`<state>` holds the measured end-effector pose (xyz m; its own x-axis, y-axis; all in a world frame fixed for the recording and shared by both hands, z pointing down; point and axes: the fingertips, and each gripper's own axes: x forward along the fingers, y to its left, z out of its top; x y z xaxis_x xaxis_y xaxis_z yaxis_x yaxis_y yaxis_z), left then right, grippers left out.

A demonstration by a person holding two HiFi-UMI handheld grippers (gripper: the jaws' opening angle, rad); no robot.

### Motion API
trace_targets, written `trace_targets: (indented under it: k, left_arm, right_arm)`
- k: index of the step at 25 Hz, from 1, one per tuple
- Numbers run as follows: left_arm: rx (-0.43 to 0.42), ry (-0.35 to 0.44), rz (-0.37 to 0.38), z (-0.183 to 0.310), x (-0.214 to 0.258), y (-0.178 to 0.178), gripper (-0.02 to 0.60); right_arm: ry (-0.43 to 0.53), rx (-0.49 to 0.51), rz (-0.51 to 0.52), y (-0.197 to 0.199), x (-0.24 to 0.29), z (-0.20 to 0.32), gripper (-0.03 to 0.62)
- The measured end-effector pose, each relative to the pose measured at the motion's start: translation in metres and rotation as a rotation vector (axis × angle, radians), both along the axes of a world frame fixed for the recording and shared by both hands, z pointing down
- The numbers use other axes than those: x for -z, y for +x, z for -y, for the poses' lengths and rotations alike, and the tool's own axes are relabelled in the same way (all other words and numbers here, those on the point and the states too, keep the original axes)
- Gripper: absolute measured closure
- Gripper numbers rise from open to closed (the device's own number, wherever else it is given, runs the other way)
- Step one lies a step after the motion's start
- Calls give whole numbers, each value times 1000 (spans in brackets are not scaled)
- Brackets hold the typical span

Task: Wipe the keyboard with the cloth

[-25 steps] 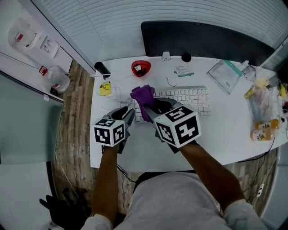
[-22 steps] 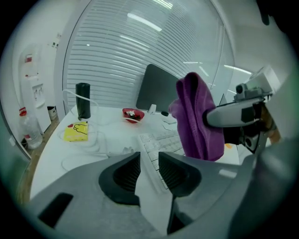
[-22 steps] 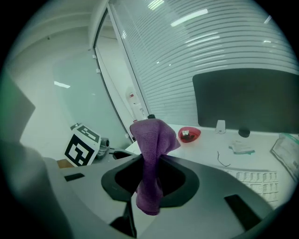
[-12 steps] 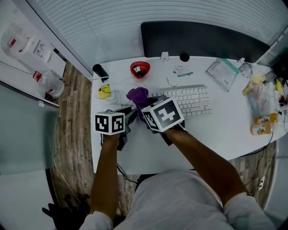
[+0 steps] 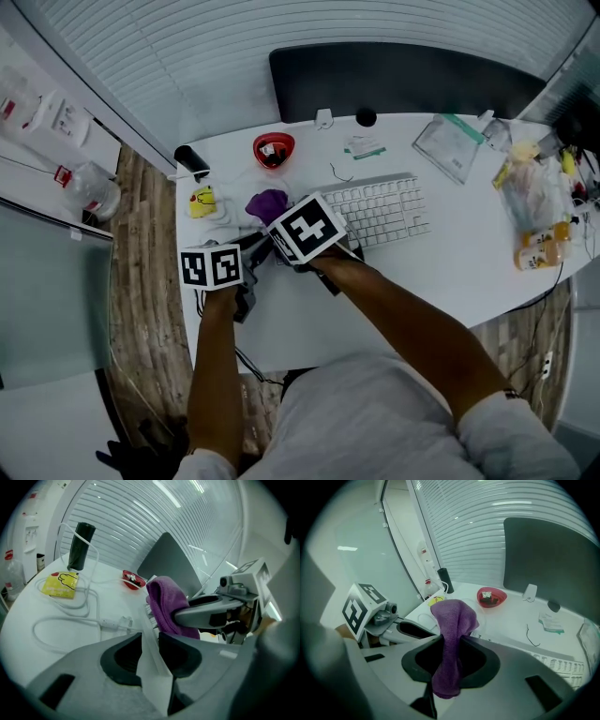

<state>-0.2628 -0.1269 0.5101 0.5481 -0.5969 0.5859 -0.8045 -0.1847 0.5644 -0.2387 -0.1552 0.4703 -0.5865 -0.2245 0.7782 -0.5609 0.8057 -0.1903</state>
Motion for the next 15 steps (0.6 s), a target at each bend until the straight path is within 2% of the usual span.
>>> trace_targets:
  k: [7, 15]
  left_arm:
    - [1, -2, 18, 1, 0, 0, 457]
    - [7, -8, 33, 2, 0, 1, 459]
  right_arm:
    - [-9, 13, -33, 28, -4, 14, 509]
    - [-12, -109, -82, 134, -5, 51, 510]
